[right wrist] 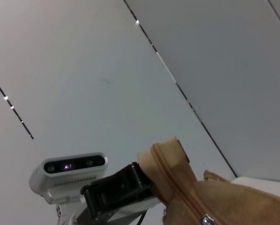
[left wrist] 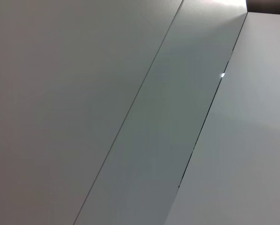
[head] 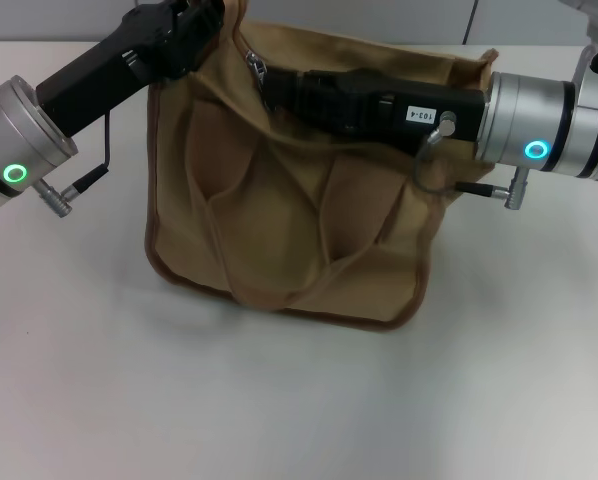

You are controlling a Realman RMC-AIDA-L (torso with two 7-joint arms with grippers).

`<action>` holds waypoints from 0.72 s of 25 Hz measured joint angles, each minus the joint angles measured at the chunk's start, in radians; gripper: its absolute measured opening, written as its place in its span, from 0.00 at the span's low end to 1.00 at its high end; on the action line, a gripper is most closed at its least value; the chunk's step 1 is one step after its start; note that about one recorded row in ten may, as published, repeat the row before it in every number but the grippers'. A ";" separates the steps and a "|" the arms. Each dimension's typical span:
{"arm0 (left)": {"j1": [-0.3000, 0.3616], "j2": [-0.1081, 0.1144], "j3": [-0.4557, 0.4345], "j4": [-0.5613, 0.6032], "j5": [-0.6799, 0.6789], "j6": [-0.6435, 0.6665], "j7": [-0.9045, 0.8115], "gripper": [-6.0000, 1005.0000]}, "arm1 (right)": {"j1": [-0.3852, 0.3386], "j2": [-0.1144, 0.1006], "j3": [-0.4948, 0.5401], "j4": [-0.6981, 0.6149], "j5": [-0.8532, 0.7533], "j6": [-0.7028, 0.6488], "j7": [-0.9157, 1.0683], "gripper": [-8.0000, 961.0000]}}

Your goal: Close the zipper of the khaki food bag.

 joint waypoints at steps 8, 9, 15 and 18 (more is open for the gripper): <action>0.003 0.000 -0.001 -0.001 0.000 0.000 0.000 0.06 | -0.001 0.000 -0.007 0.003 0.017 -0.006 -0.019 0.08; 0.004 0.000 -0.001 -0.001 0.000 0.000 -0.001 0.06 | 0.000 0.000 -0.007 0.005 0.017 -0.011 -0.020 0.06; 0.008 0.000 -0.002 -0.001 0.000 0.001 -0.001 0.06 | 0.006 0.000 -0.008 0.006 0.015 -0.027 -0.018 0.01; 0.008 0.000 -0.002 -0.002 0.000 0.004 -0.001 0.06 | 0.014 0.000 -0.023 0.006 0.010 -0.019 -0.003 0.02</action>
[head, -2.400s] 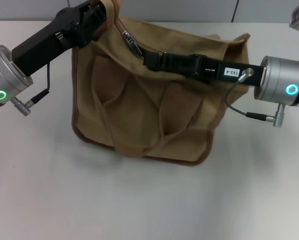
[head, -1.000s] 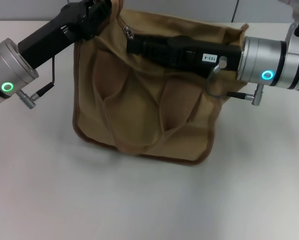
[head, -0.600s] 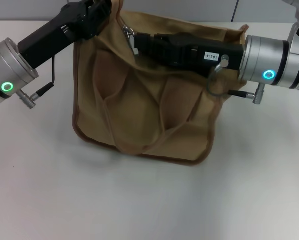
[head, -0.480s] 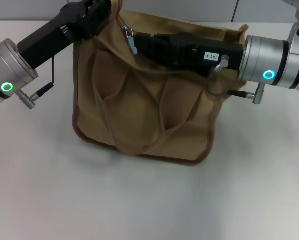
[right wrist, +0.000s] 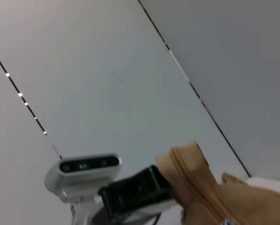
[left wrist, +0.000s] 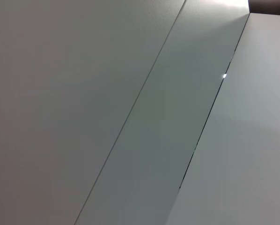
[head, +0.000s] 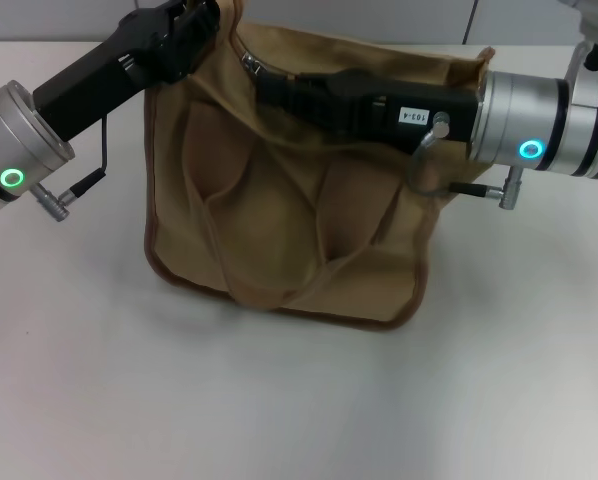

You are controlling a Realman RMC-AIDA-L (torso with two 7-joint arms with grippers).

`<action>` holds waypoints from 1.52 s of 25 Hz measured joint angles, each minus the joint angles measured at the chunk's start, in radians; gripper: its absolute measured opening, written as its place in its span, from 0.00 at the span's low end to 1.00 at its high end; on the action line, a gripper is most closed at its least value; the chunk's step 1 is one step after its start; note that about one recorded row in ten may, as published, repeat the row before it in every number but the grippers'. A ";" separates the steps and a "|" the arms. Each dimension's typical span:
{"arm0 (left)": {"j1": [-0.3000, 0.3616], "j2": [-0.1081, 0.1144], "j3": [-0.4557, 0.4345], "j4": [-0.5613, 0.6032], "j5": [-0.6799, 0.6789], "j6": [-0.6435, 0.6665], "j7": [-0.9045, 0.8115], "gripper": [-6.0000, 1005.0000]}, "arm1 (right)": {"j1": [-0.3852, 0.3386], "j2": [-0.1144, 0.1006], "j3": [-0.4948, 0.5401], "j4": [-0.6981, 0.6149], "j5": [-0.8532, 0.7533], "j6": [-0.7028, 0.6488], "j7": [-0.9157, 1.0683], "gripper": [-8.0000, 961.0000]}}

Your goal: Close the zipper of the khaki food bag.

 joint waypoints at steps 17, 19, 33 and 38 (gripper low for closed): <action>0.000 0.000 0.000 0.000 0.000 0.005 0.000 0.06 | -0.041 0.000 -0.048 -0.027 0.057 0.015 0.008 0.32; 0.000 0.000 0.000 0.000 -0.001 0.006 0.000 0.06 | -0.052 0.000 -0.049 -0.038 0.068 0.009 0.007 0.34; -0.002 0.000 0.000 0.000 -0.009 0.005 0.000 0.06 | -0.047 -0.001 -0.050 -0.050 0.069 0.017 -0.048 0.35; 0.000 0.000 0.000 0.000 -0.009 0.006 0.000 0.06 | -0.068 -0.001 -0.050 -0.051 0.134 0.010 -0.178 0.35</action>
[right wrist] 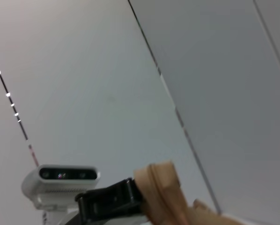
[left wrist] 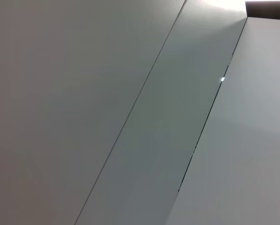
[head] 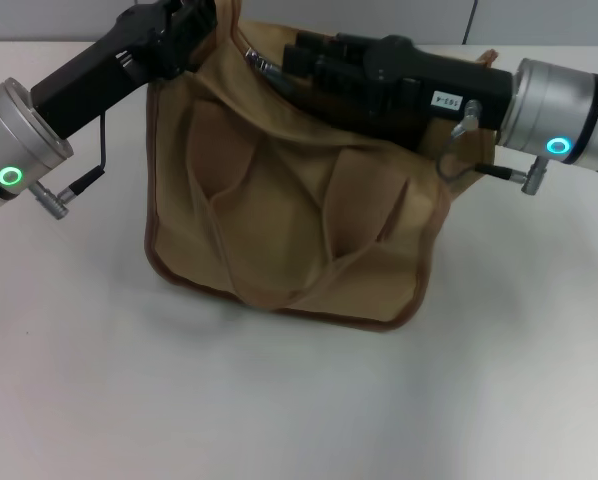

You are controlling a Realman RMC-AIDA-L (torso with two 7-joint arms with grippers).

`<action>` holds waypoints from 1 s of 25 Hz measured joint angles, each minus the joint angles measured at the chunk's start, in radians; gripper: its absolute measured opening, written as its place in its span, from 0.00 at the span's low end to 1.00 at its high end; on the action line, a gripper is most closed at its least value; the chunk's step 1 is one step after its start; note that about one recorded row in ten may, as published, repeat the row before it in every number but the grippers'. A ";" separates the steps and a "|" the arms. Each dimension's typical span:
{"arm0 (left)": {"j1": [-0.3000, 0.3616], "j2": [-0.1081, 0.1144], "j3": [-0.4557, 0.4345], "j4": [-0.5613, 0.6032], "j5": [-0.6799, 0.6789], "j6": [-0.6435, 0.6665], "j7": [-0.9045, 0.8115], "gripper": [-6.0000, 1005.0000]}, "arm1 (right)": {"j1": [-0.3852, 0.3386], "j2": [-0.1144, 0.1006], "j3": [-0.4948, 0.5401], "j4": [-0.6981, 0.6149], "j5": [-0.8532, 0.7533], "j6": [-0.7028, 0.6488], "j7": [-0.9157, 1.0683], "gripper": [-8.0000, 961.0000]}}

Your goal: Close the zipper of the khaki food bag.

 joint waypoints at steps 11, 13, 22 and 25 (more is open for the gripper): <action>0.001 0.000 0.000 0.000 0.000 0.002 0.000 0.07 | -0.064 0.001 0.001 0.108 0.130 0.001 -0.710 0.34; 0.002 0.000 0.000 0.000 0.000 0.002 0.000 0.07 | -0.074 0.001 0.006 0.168 0.184 -0.003 -0.870 0.34; 0.000 0.000 0.000 0.000 0.000 0.001 0.000 0.07 | -0.063 0.001 0.066 0.434 0.253 -0.072 -1.417 0.34; 0.000 0.000 0.000 0.000 0.000 0.001 0.000 0.07 | -0.073 0.001 0.148 0.510 0.247 -0.116 -1.526 0.34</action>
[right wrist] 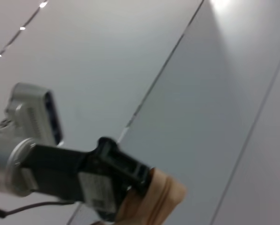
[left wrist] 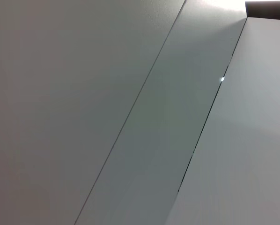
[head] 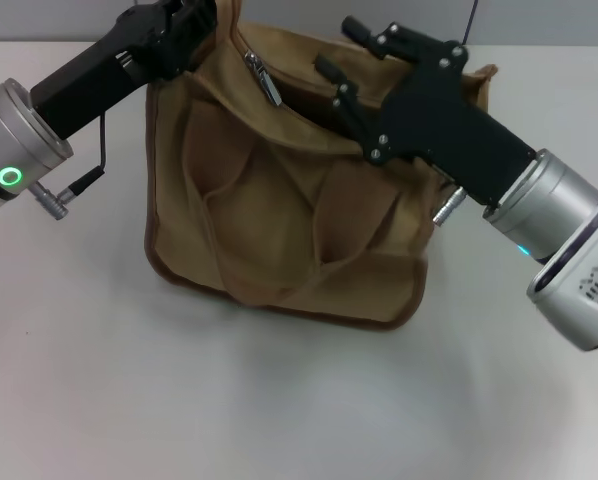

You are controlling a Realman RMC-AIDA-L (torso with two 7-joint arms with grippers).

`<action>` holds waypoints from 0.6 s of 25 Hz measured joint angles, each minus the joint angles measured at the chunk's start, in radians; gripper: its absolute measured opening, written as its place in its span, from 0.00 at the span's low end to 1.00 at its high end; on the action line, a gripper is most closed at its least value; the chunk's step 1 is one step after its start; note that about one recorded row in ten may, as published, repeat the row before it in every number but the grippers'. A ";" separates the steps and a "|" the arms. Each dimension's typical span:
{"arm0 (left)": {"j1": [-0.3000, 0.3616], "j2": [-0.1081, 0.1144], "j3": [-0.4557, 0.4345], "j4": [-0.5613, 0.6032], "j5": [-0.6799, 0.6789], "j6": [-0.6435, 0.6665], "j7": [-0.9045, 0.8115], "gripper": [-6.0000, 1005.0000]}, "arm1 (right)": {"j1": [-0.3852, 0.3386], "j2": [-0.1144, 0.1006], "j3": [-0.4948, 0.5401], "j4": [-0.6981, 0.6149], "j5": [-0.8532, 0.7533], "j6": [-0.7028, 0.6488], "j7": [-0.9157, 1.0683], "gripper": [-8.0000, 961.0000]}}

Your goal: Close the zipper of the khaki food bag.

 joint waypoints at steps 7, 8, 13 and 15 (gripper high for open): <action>-0.001 0.000 0.000 0.000 0.000 0.000 0.000 0.07 | 0.005 0.000 0.082 0.115 -0.003 0.016 -0.052 0.34; -0.001 0.000 0.000 0.000 0.000 0.000 0.000 0.07 | 0.007 0.000 0.084 0.132 -0.003 0.019 -0.049 0.34; -0.001 0.000 0.000 -0.002 0.000 0.000 -0.004 0.07 | 0.011 0.000 0.091 0.204 -0.021 0.024 -0.052 0.34; -0.002 0.000 0.000 -0.002 0.000 0.000 -0.007 0.07 | 0.010 0.000 0.096 0.209 -0.032 0.029 -0.052 0.34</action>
